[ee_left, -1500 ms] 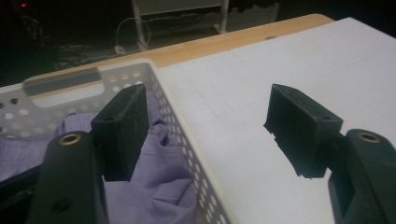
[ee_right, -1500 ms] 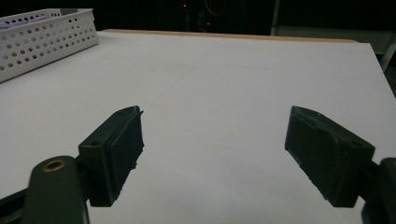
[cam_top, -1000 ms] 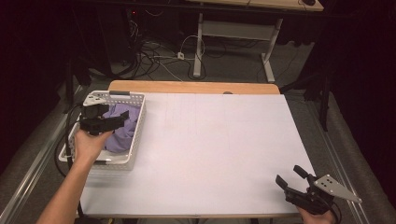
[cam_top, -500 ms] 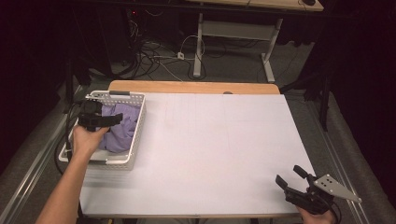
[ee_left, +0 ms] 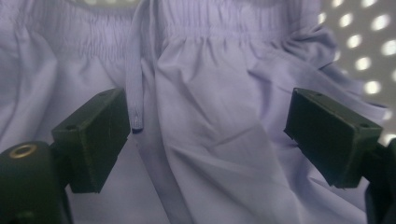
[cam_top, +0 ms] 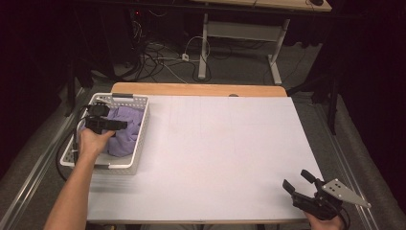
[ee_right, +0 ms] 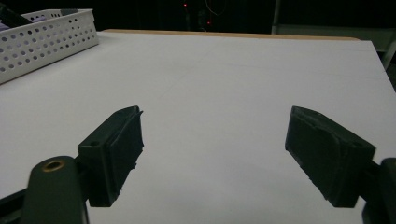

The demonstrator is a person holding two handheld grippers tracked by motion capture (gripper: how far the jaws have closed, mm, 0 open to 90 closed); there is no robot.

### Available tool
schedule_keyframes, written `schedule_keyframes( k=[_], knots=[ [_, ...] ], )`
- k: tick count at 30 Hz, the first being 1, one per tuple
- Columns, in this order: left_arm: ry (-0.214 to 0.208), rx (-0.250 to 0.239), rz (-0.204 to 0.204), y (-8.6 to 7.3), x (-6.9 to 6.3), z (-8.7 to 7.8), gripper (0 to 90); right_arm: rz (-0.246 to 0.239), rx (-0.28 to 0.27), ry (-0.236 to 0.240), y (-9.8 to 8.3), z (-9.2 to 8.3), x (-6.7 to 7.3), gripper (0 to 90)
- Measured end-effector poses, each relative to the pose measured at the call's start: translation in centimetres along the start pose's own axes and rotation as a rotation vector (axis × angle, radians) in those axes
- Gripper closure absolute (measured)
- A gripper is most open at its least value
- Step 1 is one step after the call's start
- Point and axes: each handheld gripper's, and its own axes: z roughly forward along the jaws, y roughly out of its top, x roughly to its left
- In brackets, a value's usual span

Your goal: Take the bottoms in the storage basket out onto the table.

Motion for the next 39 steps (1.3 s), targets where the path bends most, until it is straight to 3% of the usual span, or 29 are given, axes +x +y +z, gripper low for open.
schedule_keyframes(
  k=[10,16,17,22,25,32,35,39],
  knots=[
    [0.075,0.069,0.005,-0.8,0.7,2.0,13.3,0.0,0.002,0.002,0.0,0.0,0.0,19.9],
    [0.107,0.139,0.005,-1.6,0.9,3.0,13.3,-0.001,0.006,0.004,0.0,0.1,0.0,19.9],
    [0.128,0.164,0.005,-1.9,0.9,3.5,13.2,0.0,0.006,0.003,0.0,0.1,0.0,19.9],
    [0.143,0.162,0.019,-2.2,0.7,3.9,10.9,-0.009,0.012,-0.001,-0.1,0.1,0.0,20.0],
    [0.124,0.187,0.029,-2.3,0.9,3.7,10.7,-0.007,0.015,-0.004,-0.1,0.2,0.0,20.1],
    [0.12,0.194,0.037,-2.3,0.9,3.7,11.3,-0.014,0.009,0.006,-0.1,0.1,0.0,20.1],
    [0.112,0.189,0.035,-2.3,0.9,3.5,17.4,-0.01,0.01,0.008,-0.1,0.1,0.0,20.1],
    [0.107,0.193,0.031,-2.1,0.7,3.1,35.8,-0.016,0.01,0.012,-0.1,0.1,0.0,20.1]
  ],
)
